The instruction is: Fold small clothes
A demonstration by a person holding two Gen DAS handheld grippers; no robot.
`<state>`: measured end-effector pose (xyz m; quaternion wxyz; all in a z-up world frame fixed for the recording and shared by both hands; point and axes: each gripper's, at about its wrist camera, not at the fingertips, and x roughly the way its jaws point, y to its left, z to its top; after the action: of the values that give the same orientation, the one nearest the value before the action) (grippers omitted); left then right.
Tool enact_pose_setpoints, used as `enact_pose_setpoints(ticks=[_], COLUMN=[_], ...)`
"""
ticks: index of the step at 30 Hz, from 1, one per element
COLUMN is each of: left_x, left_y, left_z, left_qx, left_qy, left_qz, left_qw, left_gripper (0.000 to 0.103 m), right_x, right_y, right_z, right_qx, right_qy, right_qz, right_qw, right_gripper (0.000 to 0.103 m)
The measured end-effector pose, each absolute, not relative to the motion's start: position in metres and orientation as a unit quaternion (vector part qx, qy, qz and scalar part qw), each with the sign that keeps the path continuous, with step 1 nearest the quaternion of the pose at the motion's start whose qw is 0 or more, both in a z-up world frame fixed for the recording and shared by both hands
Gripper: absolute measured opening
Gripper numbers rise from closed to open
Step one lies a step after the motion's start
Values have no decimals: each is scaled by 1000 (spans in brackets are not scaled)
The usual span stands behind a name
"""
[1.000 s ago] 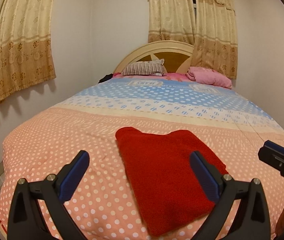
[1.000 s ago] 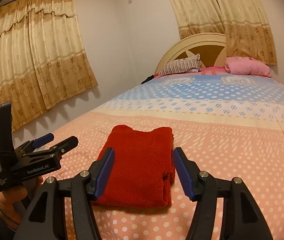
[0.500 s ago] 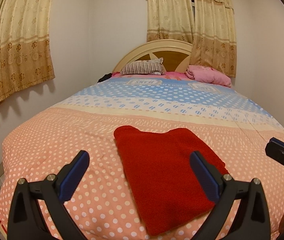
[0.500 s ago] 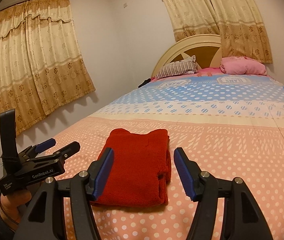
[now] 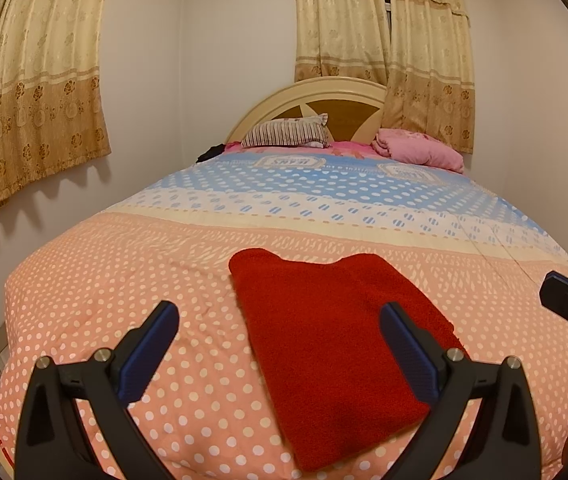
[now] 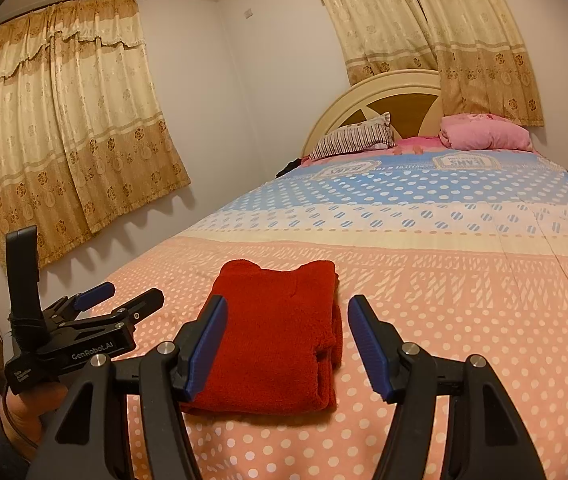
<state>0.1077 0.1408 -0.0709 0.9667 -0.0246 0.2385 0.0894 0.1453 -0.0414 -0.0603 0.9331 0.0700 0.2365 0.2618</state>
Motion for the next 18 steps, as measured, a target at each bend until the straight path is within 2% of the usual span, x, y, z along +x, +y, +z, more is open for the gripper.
enact_pose_setpoints(ticks=[18], left_x=[108], left_y=[141], left_z=[-71], left_qx=[-21], left_qy=[239], left_qz=[92], left_qw=[967], left_gripper=[103], right_x=[140], right_y=[-41], right_z=[-59], right_qx=[68], right_qy=[225], right_qz=[265], right_qw=[935], right_gripper=[64])
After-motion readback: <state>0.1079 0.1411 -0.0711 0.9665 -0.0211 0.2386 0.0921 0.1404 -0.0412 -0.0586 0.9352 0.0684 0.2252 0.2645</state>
